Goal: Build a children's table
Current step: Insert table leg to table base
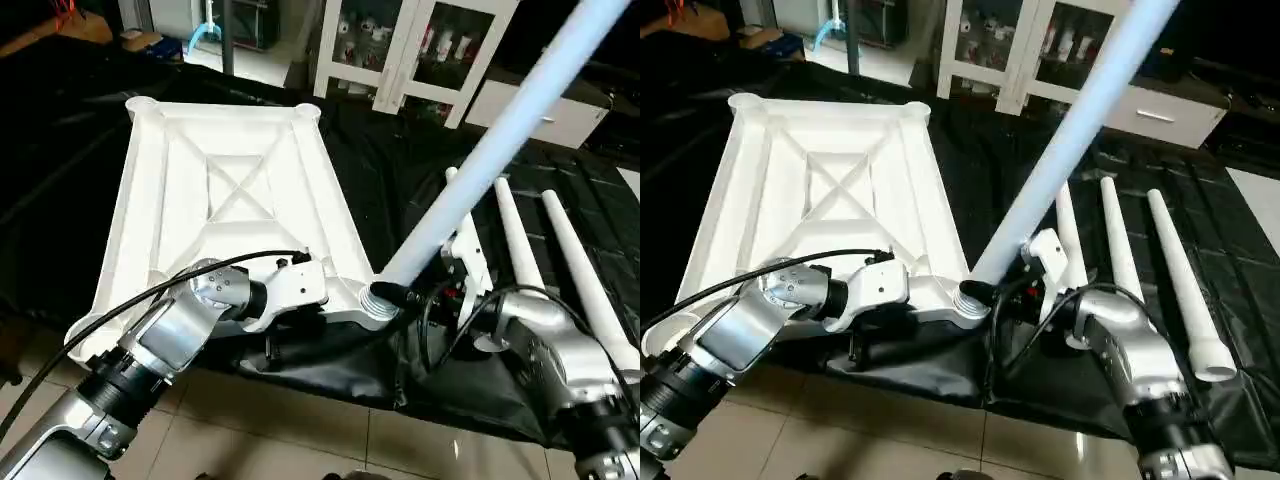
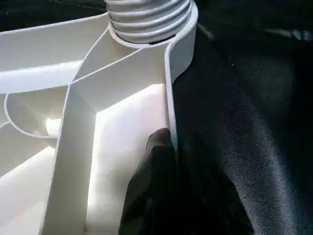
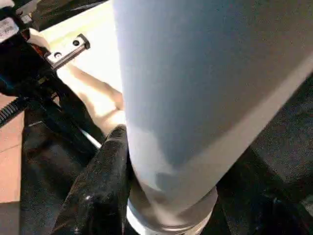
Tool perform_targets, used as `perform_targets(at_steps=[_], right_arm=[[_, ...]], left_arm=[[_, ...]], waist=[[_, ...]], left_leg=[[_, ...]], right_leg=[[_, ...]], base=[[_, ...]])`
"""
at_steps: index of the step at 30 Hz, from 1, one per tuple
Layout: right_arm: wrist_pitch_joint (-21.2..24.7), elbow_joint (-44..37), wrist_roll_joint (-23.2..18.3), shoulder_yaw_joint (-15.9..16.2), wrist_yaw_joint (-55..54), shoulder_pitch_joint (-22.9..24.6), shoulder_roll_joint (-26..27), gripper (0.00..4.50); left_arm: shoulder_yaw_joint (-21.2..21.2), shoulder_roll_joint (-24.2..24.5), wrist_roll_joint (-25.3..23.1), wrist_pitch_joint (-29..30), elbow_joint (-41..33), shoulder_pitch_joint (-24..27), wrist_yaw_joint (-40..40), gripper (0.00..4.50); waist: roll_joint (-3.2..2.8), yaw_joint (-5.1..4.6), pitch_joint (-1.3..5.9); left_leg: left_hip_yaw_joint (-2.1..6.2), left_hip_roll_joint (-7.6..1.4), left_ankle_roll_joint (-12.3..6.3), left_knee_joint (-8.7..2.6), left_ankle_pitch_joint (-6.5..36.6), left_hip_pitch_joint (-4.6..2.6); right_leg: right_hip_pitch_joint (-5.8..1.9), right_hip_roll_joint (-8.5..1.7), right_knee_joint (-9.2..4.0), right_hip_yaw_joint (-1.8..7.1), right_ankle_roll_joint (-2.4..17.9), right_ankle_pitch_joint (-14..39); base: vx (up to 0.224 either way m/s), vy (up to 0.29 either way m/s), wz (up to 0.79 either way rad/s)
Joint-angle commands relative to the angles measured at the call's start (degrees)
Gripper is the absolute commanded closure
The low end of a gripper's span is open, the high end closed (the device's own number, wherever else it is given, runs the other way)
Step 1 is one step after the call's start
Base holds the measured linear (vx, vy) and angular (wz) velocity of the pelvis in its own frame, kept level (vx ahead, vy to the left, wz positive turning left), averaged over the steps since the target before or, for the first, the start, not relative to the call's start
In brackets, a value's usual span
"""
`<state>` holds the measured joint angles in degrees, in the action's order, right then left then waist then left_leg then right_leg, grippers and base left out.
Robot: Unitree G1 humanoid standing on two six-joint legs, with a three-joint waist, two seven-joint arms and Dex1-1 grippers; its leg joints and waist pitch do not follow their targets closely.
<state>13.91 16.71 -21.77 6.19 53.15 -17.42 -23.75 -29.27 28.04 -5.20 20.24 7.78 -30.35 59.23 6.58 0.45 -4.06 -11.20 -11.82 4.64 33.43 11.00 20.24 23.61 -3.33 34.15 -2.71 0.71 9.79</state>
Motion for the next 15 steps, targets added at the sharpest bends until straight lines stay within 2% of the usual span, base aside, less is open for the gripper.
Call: perform_targets(at_steps=[1, 5, 9, 10, 13, 14, 15], right_arm=[[0.63, 5.09, 7.74, 1.2, -4.19, 3.7, -1.97, 2.51], [-1.98, 5.24, 9.54, 2.24, -5.92, 4.51, -2.03, 2.51], [-1.28, 4.58, 10.43, 3.87, -5.72, 5.18, -2.55, 2.51], [-0.18, 4.25, 11.63, 6.31, -4.23, 5.5, -3.46, 2.51], [0.59, 4.76, 12.65, 8.69, -2.54, 4.89, -3.86, 2.51], [0.79, 4.97, 12.84, 9.24, -2.18, 4.55, -3.86, 2.51], [1.7, 4.98, 12.65, 9.71, -1.63, 4.19, -3.84, 2.51]], left_arm=[[-2.17, 0.45, -0.83, -0.1, -0.03, 0.66, 2.2, 4.5], [-2.14, 0.29, -0.98, -0.09, -0.04, 0.64, 1.94, 4.5], [-2.12, 0.26, -1.03, 0.0, -0.18, 0.69, 1.88, 4.5], [-2.1, 0.27, -1.14, 0.02, -0.17, 0.72, 1.98, 4.5], [-2.14, 0.29, -1.21, -0.03, -0.07, 0.73, 2.05, 4.5], [-2.16, 0.28, -1.21, 0.06, -0.18, 0.75, 2.06, 4.5], [-2.17, 0.26, -1.2, 0.12, -0.25, 0.78, 2.06, 4.5]], waist=[[-1.25, -0.18, 1.97], [-1.2, -0.27, 1.73], [-1.11, -0.42, 1.48], [-1.11, -0.45, 1.51], [-1.27, -0.5, 1.45], [-1.02, -0.63, 1.4], [-1.09, -0.58, 1.46]], left_leg=[[1.01, -1.98, -0.27, -4.45, 17.16, -0.45], [1.11, -1.95, -0.16, -4.58, 19.09, -0.47], [1.37, -1.88, 0.14, -4.72, 20.86, -0.47], [1.49, -1.9, 0.15, -4.78, 21.15, -0.45], [1.49, -2.06, 0.31, -4.94, 21.79, -0.65], [1.48, -2.07, 0.31, -4.96, 22.06, -0.59], [1.47, -2.04, 0.35, -5.0, 22.07, -0.64]], right_leg=[[-1.42, -3.74, -4.76, 2.63, 9.32, 19.38], [-1.23, -3.86, -5.21, 2.63, 8.33, 22.99], [-0.97, -3.97, -5.79, 2.64, 6.25, 28.19], [-0.91, -4.0, -5.88, 2.61, 5.66, 29.09], [-0.73, -3.83, -5.82, 2.59, 6.06, 27.32], [-0.75, -3.79, -5.8, 2.58, 6.15, 27.15], [-0.83, -3.84, -5.78, 2.61, 6.32, 26.68]], base=[[0.0, 0.0, 0.0], [0.0, 0.0, 0.0], [0.0, 0.0, 0.0], [0.0, 0.0, 0.0], [0.0, 0.0, 0.0], [0.0, 0.0, 0.0], [0.0, 0.0, 0.0]])
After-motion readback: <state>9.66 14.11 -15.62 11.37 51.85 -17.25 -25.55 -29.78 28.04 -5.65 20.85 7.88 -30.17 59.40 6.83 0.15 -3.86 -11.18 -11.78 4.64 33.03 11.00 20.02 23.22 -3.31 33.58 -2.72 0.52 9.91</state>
